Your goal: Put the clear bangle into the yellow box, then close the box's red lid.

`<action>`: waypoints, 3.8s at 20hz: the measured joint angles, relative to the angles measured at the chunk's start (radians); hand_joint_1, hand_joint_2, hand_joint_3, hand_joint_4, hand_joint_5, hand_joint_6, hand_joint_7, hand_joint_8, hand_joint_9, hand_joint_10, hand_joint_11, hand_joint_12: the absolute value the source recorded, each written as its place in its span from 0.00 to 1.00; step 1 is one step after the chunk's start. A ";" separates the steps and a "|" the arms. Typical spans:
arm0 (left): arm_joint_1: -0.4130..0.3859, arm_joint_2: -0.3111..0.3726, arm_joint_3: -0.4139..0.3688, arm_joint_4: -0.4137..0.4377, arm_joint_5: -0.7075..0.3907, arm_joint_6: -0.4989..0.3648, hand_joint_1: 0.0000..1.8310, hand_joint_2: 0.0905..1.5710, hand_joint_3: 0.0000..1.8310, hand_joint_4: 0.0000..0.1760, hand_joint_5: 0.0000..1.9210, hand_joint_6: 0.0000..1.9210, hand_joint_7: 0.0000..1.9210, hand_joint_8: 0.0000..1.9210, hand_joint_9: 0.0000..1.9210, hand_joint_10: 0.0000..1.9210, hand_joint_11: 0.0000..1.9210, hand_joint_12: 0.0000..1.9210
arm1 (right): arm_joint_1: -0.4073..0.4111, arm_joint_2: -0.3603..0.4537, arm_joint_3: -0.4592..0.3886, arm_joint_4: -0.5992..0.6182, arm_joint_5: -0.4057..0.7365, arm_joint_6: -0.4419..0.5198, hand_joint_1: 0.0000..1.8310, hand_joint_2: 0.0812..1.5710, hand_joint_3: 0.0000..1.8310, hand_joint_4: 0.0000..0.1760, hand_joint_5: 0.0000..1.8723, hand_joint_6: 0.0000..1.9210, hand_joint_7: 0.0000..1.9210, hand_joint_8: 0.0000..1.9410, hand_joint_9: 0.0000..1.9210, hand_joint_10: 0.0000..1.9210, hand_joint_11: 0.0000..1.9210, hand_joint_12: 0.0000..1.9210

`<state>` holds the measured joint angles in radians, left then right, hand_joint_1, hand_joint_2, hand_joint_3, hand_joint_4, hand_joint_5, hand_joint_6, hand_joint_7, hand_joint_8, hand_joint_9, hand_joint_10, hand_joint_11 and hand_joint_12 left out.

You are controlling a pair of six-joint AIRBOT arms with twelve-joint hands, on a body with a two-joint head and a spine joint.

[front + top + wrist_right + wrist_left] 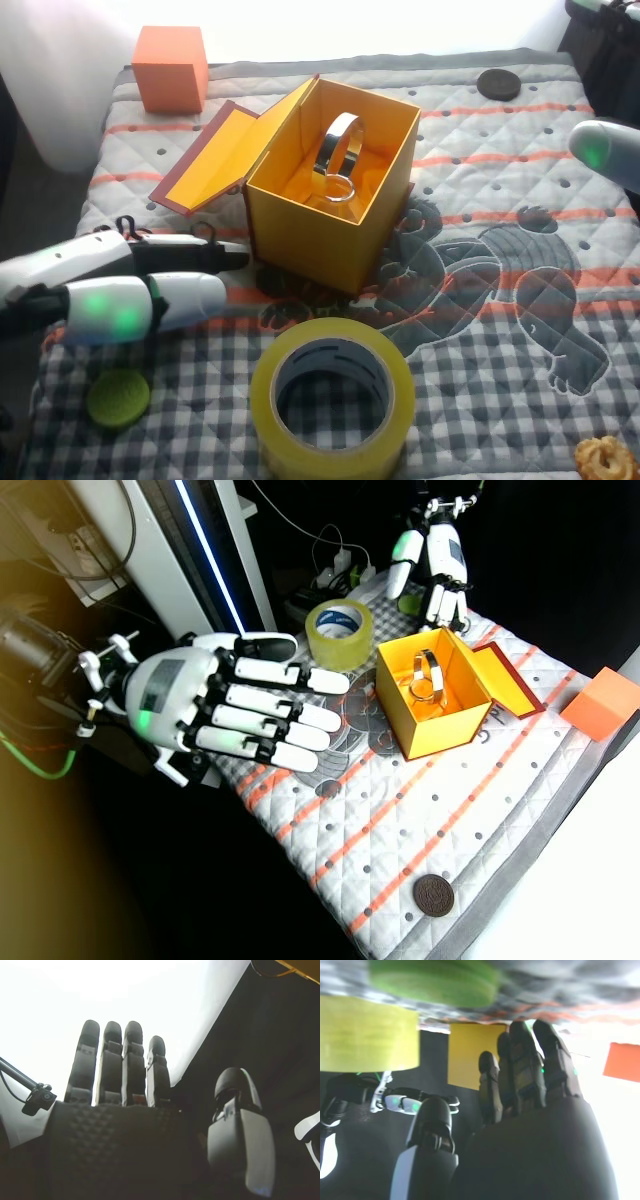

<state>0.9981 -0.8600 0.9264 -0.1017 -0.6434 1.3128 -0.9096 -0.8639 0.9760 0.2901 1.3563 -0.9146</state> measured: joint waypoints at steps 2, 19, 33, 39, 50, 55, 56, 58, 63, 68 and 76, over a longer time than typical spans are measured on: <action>0.000 0.010 0.006 -0.027 -0.005 0.014 0.00 0.80 0.00 0.81 0.20 0.00 0.22 0.00 0.20 0.00 0.00 0.43 | -0.006 0.000 0.000 0.005 0.003 0.000 0.05 0.74 0.00 0.53 0.13 0.00 0.19 0.00 0.14 0.00 0.07 0.11; -0.073 -0.055 0.049 -0.107 0.063 0.224 0.00 0.77 0.00 0.87 0.20 0.00 0.18 0.00 0.17 0.00 0.00 0.38 | -0.016 -0.007 0.000 0.014 0.001 0.000 0.05 0.75 0.00 0.47 0.13 0.00 0.21 0.00 0.15 0.00 0.11 0.07; -0.109 -0.123 0.097 -0.301 -0.041 0.322 0.00 0.78 0.00 0.63 0.15 0.01 0.15 0.00 0.10 0.00 0.00 0.05 | -0.029 -0.005 -0.003 0.020 0.008 0.005 0.03 0.78 0.00 0.42 0.14 0.00 0.22 0.00 0.16 0.01 0.11 0.05; -0.113 -0.153 0.093 -0.354 -0.139 0.322 0.00 0.78 0.00 0.64 0.13 0.00 0.11 0.00 0.07 0.00 0.00 0.00 | -0.036 -0.005 -0.003 0.022 0.009 0.010 0.04 0.79 0.00 0.35 0.14 0.00 0.23 0.00 0.16 0.00 0.10 0.04; -0.138 -0.116 0.029 -0.215 -0.212 0.269 0.00 0.75 0.00 0.91 0.09 0.00 0.12 0.00 0.07 0.00 0.01 0.00 | -0.043 -0.005 -0.004 0.037 0.012 0.012 0.02 0.79 0.00 0.35 0.15 0.00 0.23 0.00 0.17 0.00 0.12 0.04; -0.190 -0.119 0.034 -0.080 -0.115 0.244 0.00 0.74 0.00 0.99 0.10 0.00 0.12 0.00 0.09 0.01 0.00 0.00 | -0.043 -0.005 -0.004 0.037 0.015 0.012 0.01 0.79 0.00 0.33 0.14 0.00 0.23 0.00 0.15 0.00 0.10 0.03; -0.198 -0.121 0.034 -0.050 -0.098 0.220 0.00 0.74 0.00 1.00 0.11 0.00 0.14 0.00 0.12 0.01 0.01 0.01 | -0.043 -0.006 -0.004 0.042 0.015 0.012 0.01 0.80 0.00 0.31 0.14 0.00 0.23 0.00 0.15 0.00 0.10 0.03; -0.213 -0.121 0.039 0.014 -0.075 0.164 0.00 0.75 0.00 0.99 0.10 0.00 0.13 0.00 0.11 0.00 0.03 0.02 | -0.043 -0.008 -0.004 0.042 0.015 0.012 0.01 0.80 0.00 0.29 0.14 0.00 0.23 0.00 0.16 0.00 0.10 0.03; -0.245 -0.121 0.013 0.150 -0.038 0.144 0.00 0.75 0.00 1.00 0.11 0.01 0.12 0.00 0.09 0.00 0.03 0.02 | -0.043 -0.010 -0.004 0.041 0.015 0.012 0.00 0.80 0.00 0.30 0.14 0.00 0.23 0.00 0.15 0.00 0.08 0.02; -0.265 -0.120 0.010 0.170 -0.043 0.144 0.00 0.74 0.00 1.00 0.10 0.00 0.09 0.00 0.07 0.00 0.00 0.08 | -0.043 -0.010 -0.004 0.040 0.015 0.012 0.00 0.81 0.00 0.29 0.14 0.00 0.22 0.00 0.16 0.00 0.09 0.03; -0.240 0.013 0.011 -0.045 -0.234 0.145 0.00 0.76 0.00 0.50 0.13 0.00 0.16 0.00 0.10 0.00 0.01 0.01 | -0.086 0.005 -0.023 0.029 0.048 0.017 0.03 0.82 0.00 0.23 0.14 0.00 0.22 0.00 0.18 0.01 0.12 0.03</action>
<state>0.7582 -0.8471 0.9379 -0.1467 -0.8776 1.4578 -0.9958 -0.8593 0.9527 0.3191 1.4048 -0.8978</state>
